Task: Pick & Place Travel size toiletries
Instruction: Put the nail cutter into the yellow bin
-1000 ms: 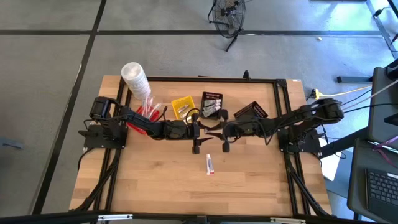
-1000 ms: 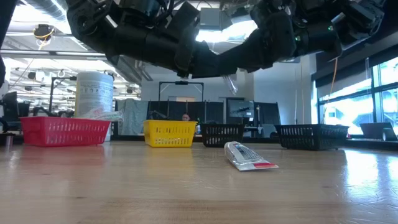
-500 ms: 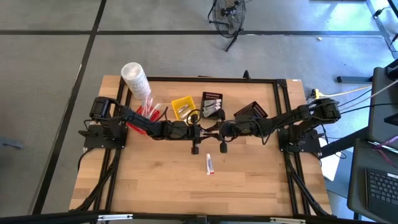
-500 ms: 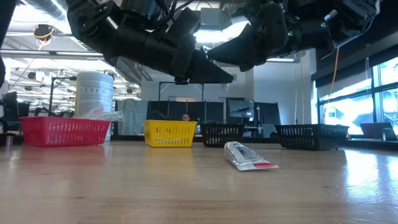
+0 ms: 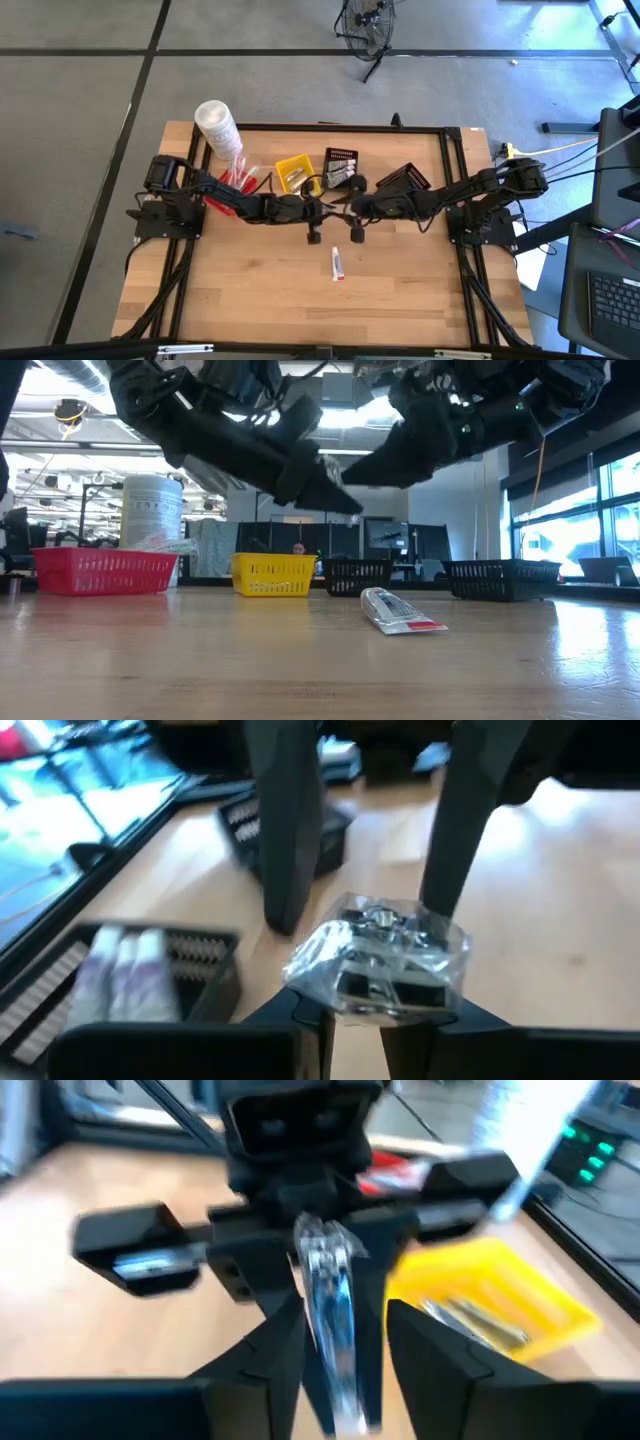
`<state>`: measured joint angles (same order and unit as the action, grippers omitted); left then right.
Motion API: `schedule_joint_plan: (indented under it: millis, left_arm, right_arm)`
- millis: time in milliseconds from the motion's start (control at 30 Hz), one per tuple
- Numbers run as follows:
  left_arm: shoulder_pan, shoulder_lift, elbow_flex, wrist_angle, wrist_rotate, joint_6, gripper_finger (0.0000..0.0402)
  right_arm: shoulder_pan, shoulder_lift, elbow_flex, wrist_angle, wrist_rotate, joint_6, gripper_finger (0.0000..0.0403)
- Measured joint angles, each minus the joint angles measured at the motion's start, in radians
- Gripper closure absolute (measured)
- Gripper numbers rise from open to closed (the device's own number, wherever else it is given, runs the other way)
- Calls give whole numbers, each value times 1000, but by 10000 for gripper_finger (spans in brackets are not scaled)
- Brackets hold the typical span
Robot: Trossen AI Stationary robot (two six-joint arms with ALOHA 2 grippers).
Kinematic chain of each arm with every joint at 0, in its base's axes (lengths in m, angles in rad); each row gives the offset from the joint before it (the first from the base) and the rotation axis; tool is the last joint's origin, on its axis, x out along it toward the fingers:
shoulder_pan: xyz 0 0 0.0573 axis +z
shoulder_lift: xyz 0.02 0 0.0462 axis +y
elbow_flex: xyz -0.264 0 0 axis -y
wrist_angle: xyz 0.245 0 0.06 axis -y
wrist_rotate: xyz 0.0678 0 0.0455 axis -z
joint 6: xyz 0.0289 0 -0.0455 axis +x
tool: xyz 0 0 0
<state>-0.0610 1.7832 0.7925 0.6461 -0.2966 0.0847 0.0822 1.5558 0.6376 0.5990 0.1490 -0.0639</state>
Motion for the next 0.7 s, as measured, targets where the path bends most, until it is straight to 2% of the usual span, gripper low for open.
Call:
schedule_joint_plan:
  millis: [233, 400, 533, 700]
  left_arm:
    - [24, -61, 0, -184, -178, -47, 351]
    - [48, -181, 0, -391, -328, -128, 351]
    - [102, -268, 0, -575, -335, -213, 350]
    - [195, -289, 0, -697, -283, -241, 350]
  right_arm:
    - [0, 0, 0, -111, 186, -4, 212]
    - [0, 0, 0, -167, 228, -3, 194]
    - [0, 0, 0, -166, 209, -3, 188]
    - [0, 0, 0, -166, 144, -2, 197]
